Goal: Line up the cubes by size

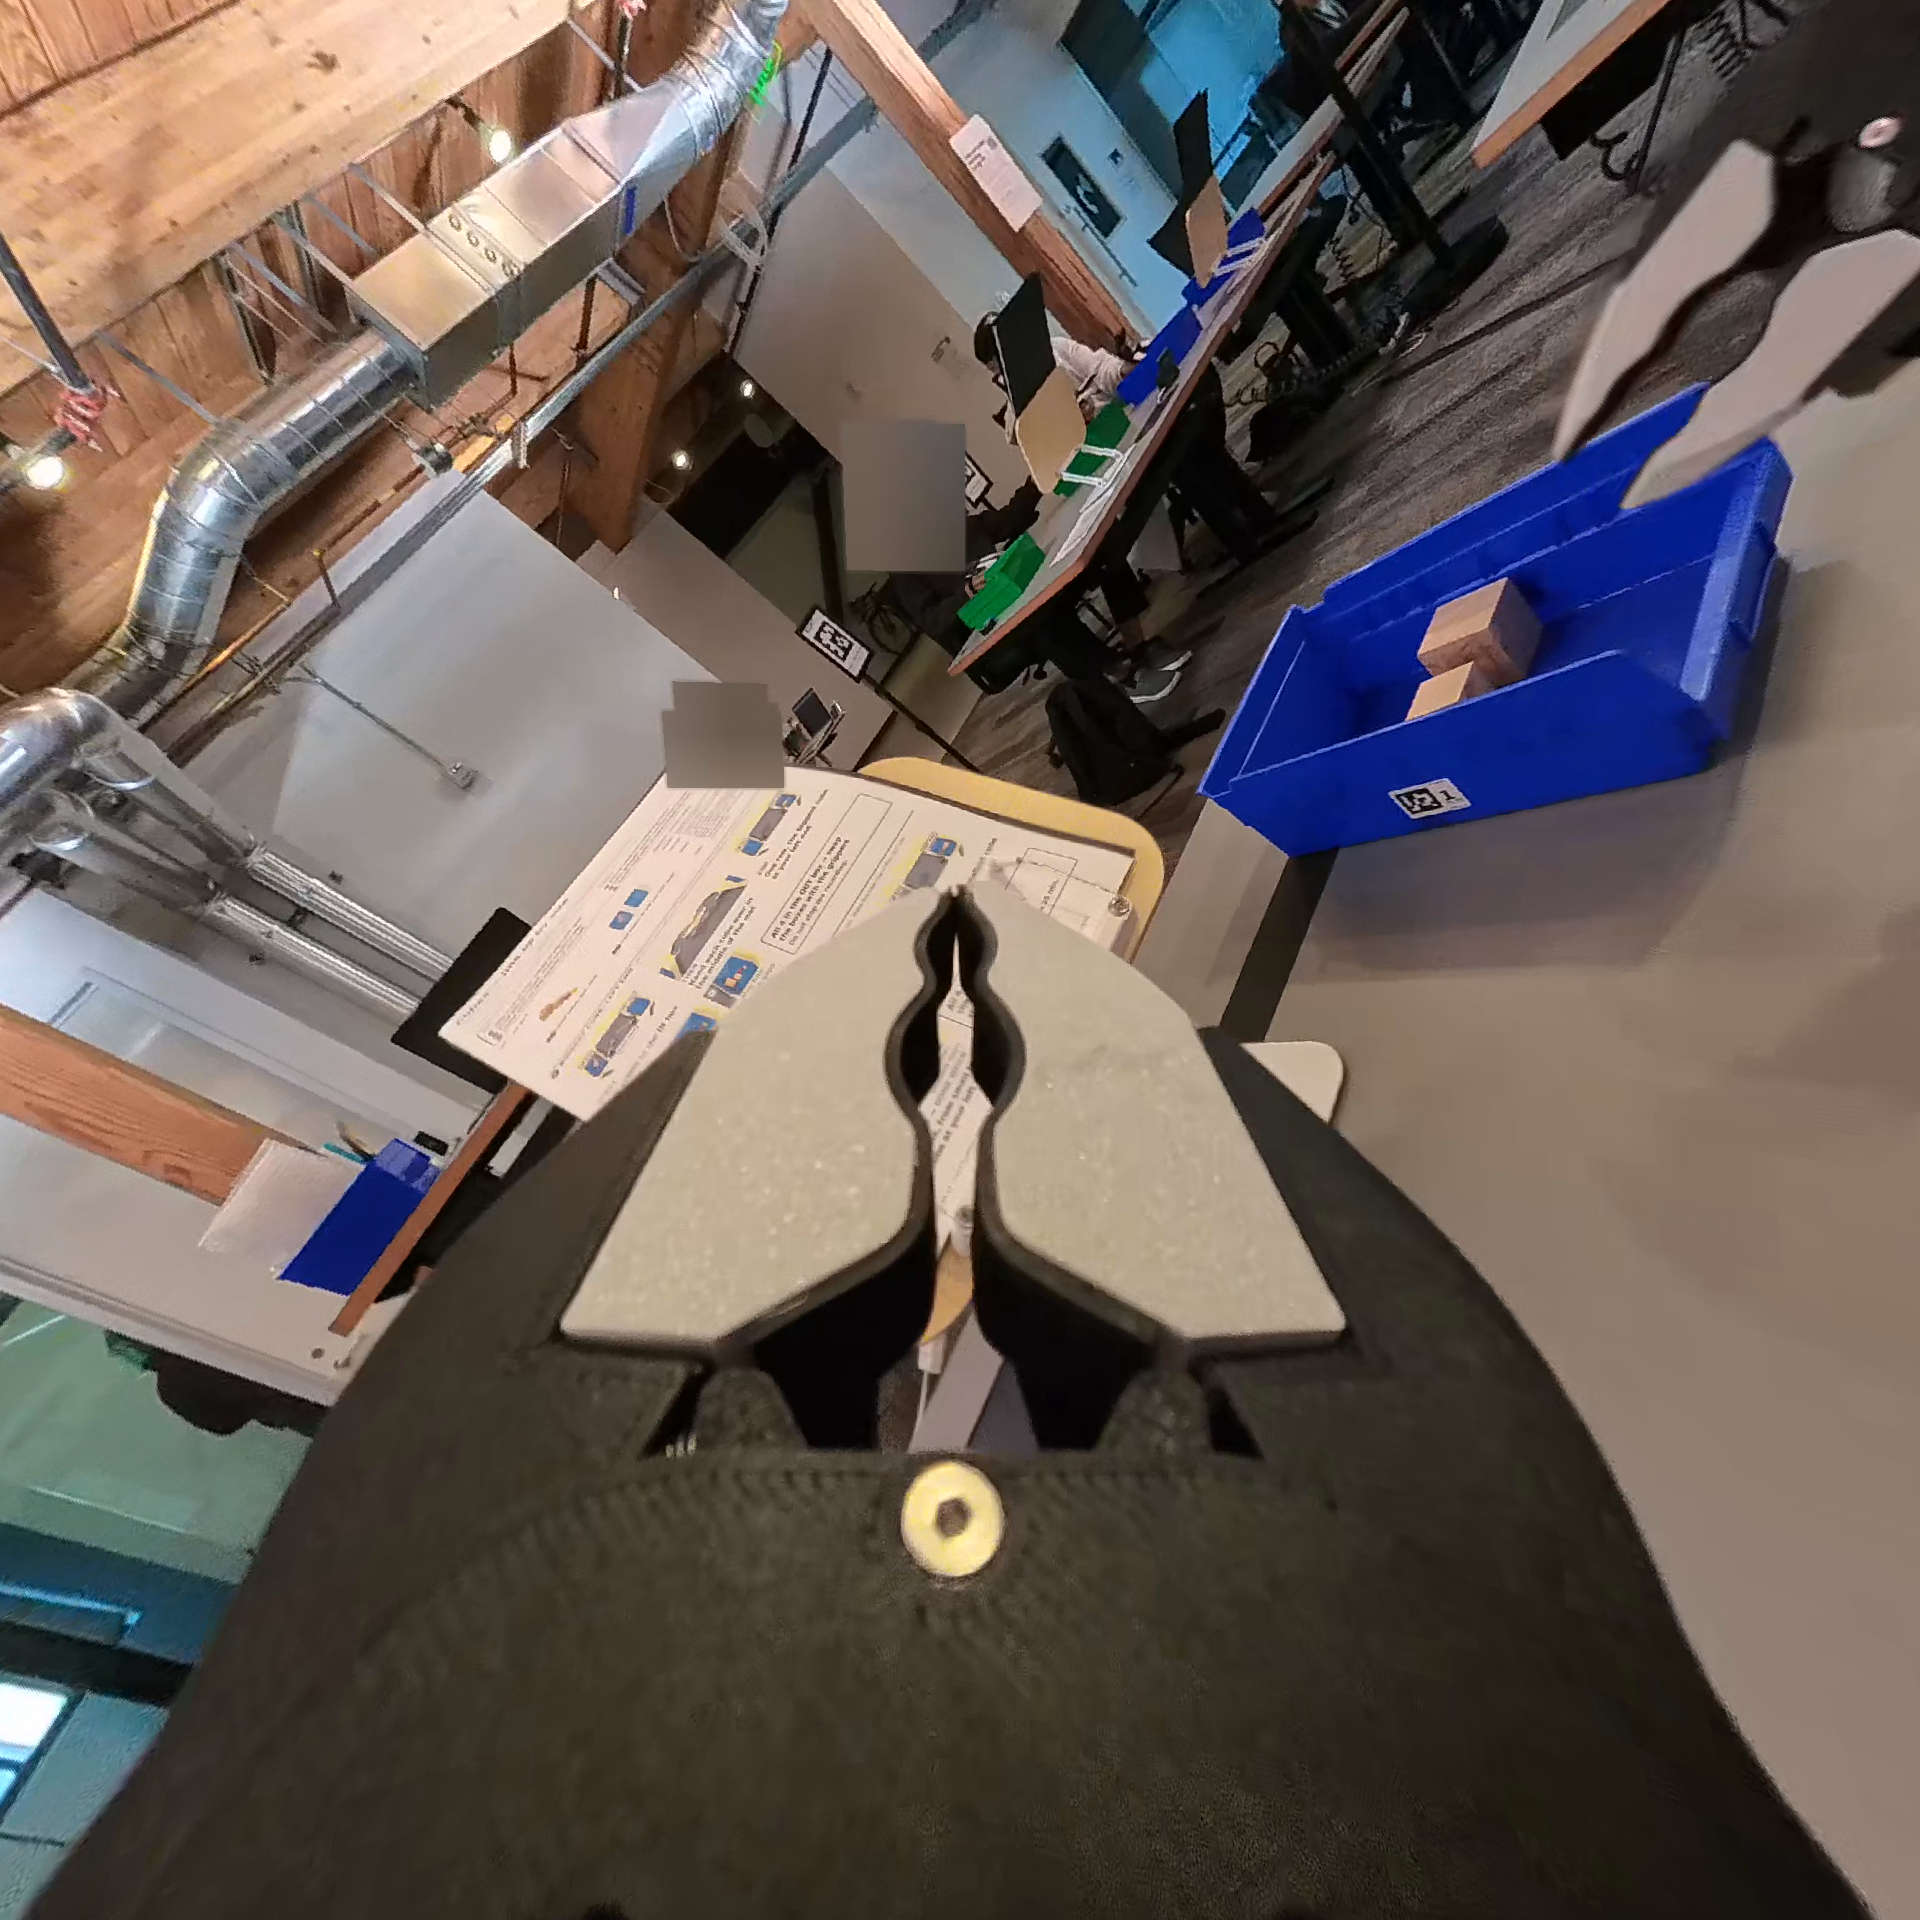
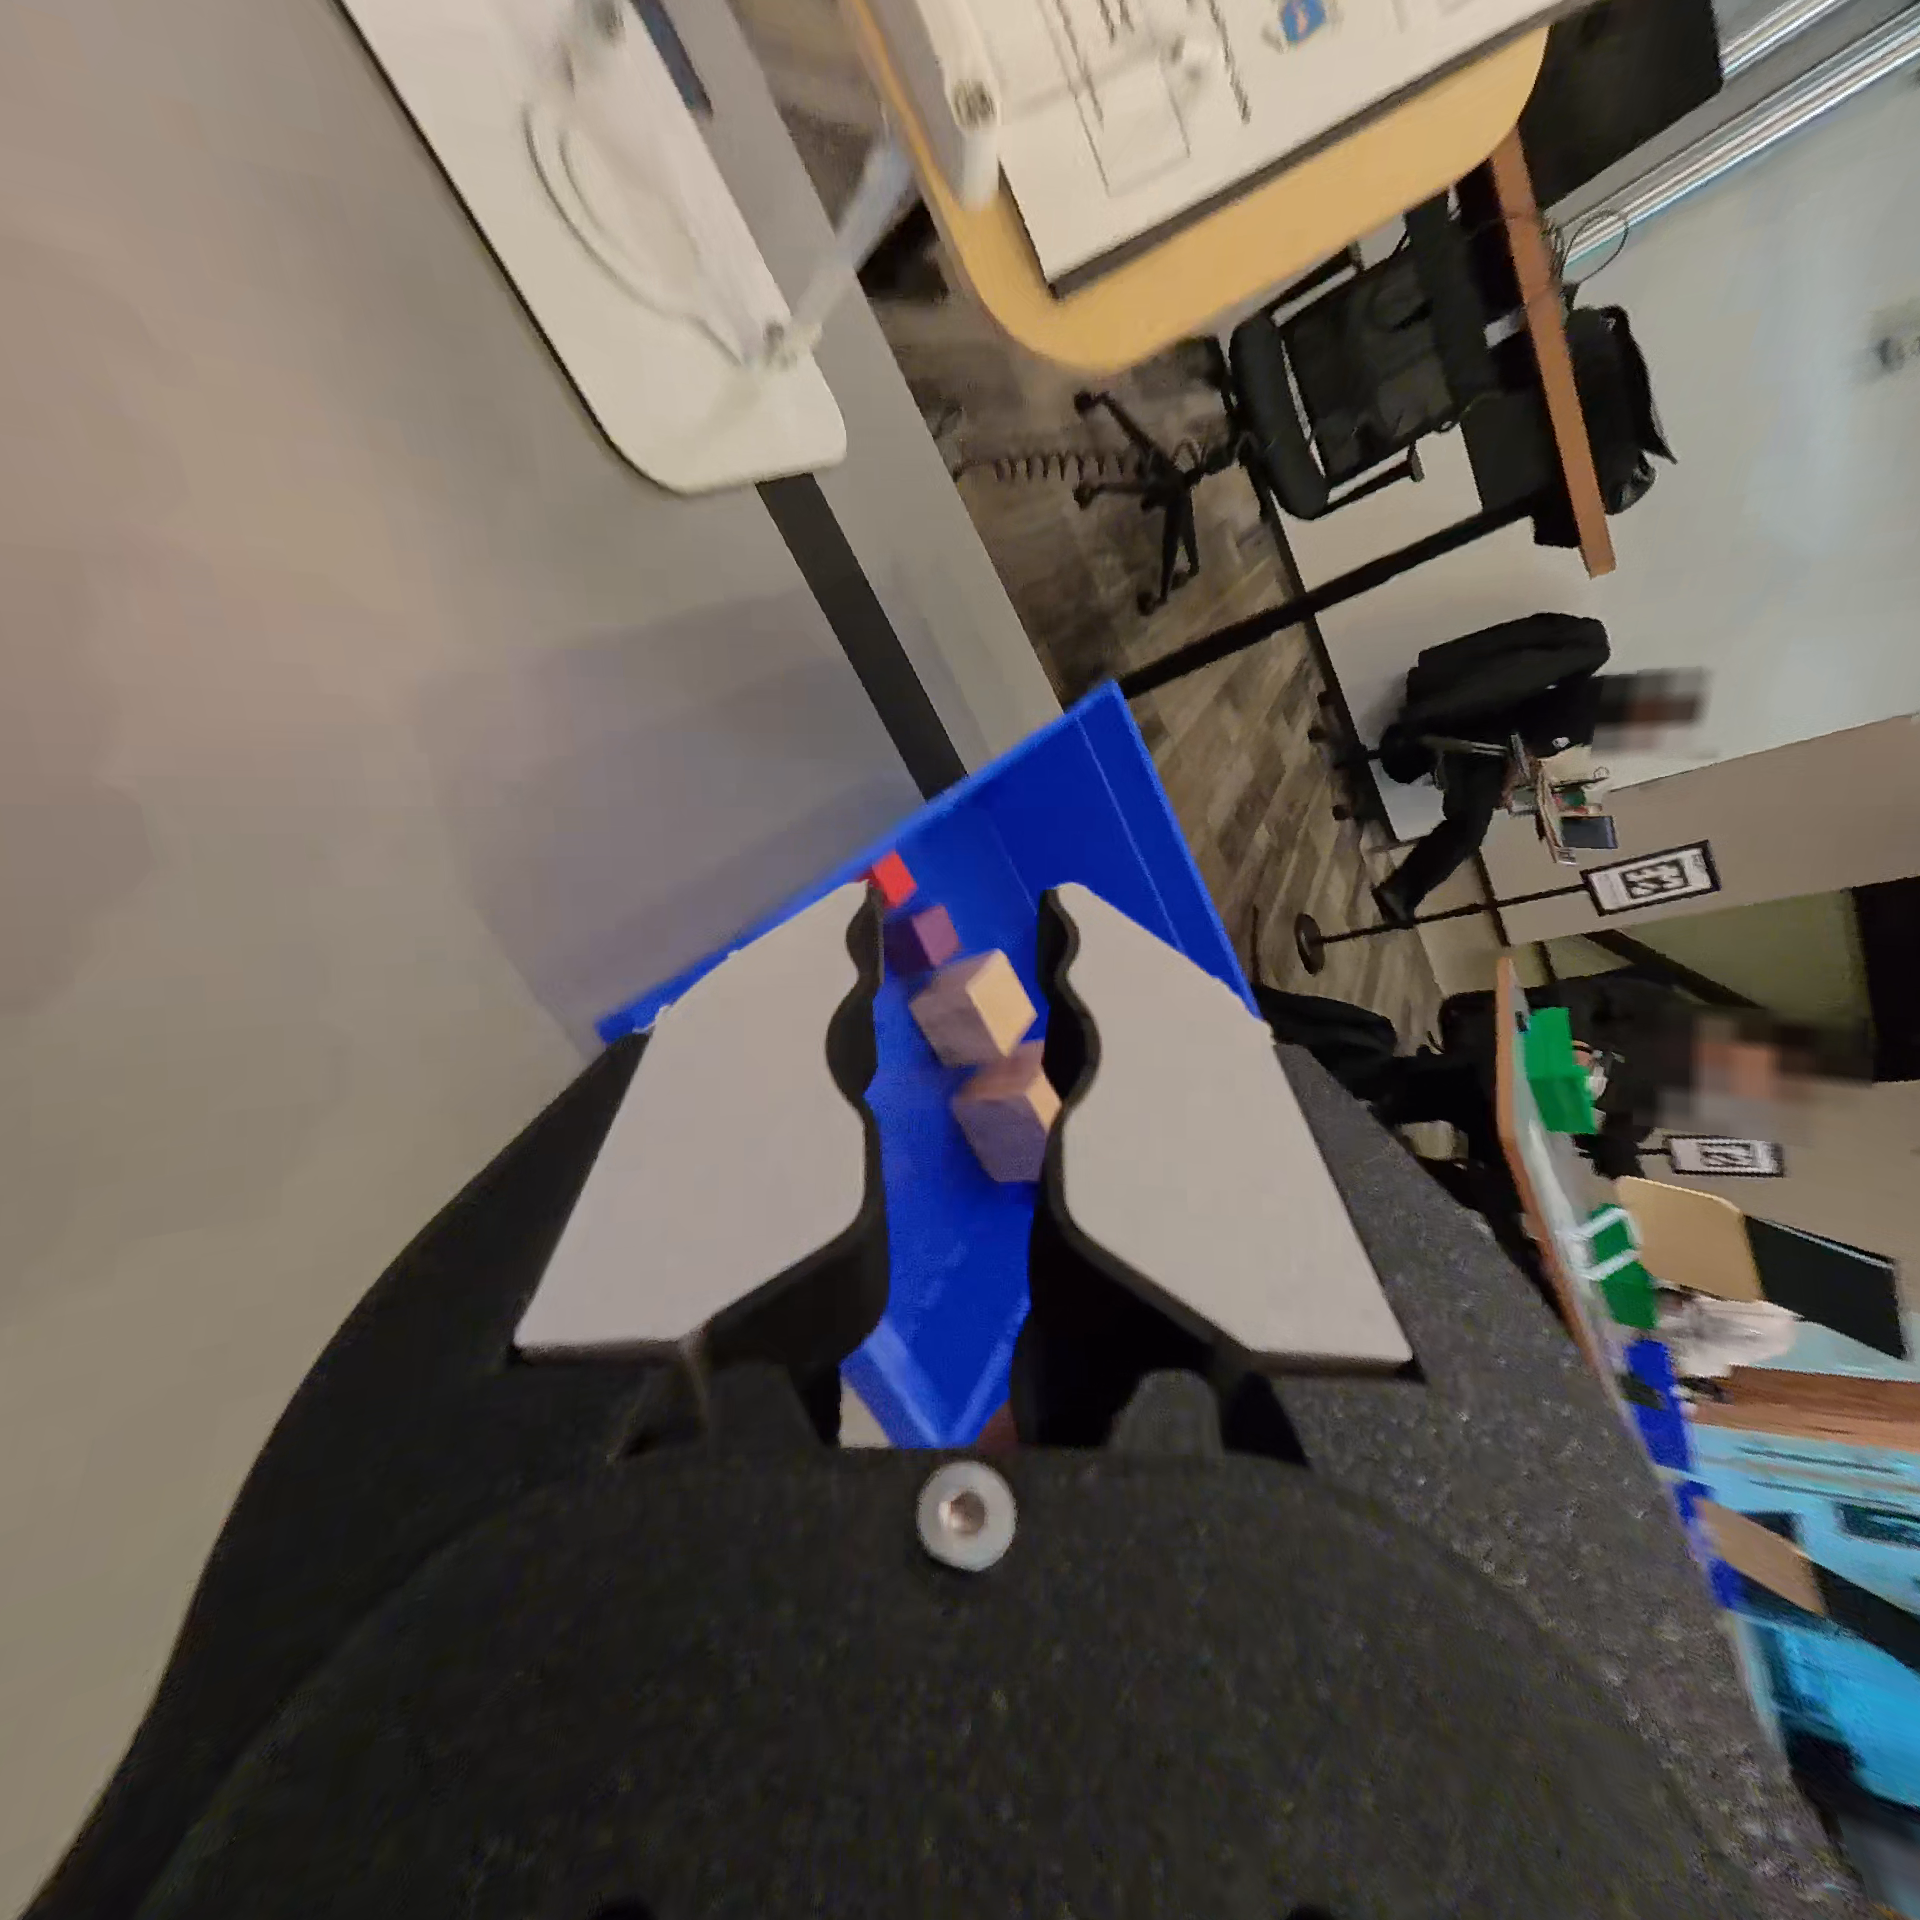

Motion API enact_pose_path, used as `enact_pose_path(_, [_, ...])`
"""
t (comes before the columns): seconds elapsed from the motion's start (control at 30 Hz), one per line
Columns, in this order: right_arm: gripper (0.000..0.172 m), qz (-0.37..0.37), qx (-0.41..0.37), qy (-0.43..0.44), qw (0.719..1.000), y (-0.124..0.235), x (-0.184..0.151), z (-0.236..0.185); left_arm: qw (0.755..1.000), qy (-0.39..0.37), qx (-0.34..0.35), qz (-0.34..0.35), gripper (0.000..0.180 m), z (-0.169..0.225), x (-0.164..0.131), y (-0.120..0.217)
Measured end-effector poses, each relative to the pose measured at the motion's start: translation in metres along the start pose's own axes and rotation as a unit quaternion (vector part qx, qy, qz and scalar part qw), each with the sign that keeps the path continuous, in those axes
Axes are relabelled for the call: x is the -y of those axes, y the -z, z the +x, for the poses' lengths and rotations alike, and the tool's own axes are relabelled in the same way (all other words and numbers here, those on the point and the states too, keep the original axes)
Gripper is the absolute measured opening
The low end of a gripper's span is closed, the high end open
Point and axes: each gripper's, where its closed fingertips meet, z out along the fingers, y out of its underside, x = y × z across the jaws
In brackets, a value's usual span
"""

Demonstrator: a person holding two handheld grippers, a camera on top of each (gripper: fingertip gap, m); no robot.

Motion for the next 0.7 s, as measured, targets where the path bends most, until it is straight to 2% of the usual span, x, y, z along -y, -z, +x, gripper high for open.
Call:
enact_pose_path(0.1, [0.022, 0.044, 0.003, -0.03, 0.999, 0.008, 0.021, -0.028, 0.999, 0.025, 0.005, -0.02, 0.0, 0.008, -0.007, -0.001])
enact_pose_path(0.27, [0.001, 0.113, -0.001, -0.083, 0.99, 0.014, 0.055, -0.059, 0.996, 0.077, -0.007, -0.046, 0.0, 0.043, -0.031, -0.001])
enact_pose_path(0.4, [0.0, 0.176, 0.043, -0.131, 0.975, 0.005, 0.094, -0.098, 0.989, 0.128, -0.009, -0.078, 0.001, 0.081, -0.066, -0.001])
enact_pose_path(0.47, [0.002, 0.187, 0.046, -0.133, 0.972, -0.007, 0.106, -0.114, 0.983, 0.166, -0.006, -0.082, 0.002, 0.099, -0.081, -0.003])
enact_pose_path(0.57, [0.005, 0.212, 0.053, -0.176, 0.96, -0.031, 0.123, -0.129, 0.972, 0.217, 0.014, -0.09, 0.017, 0.12, -0.108, -0.014])
enact_pose_path(0.63, [0.007, 0.237, 0.053, -0.193, 0.951, -0.049, 0.135, -0.135, 0.968, 0.237, 0.021, -0.085, 0.026, 0.135, -0.12, -0.023])
enact_pose_path(0.7, [0.012, 0.235, 0.058, -0.185, 0.952, -0.072, 0.141, -0.146, 0.965, 0.243, 0.041, -0.09, 0.026, 0.148, -0.136, -0.031])
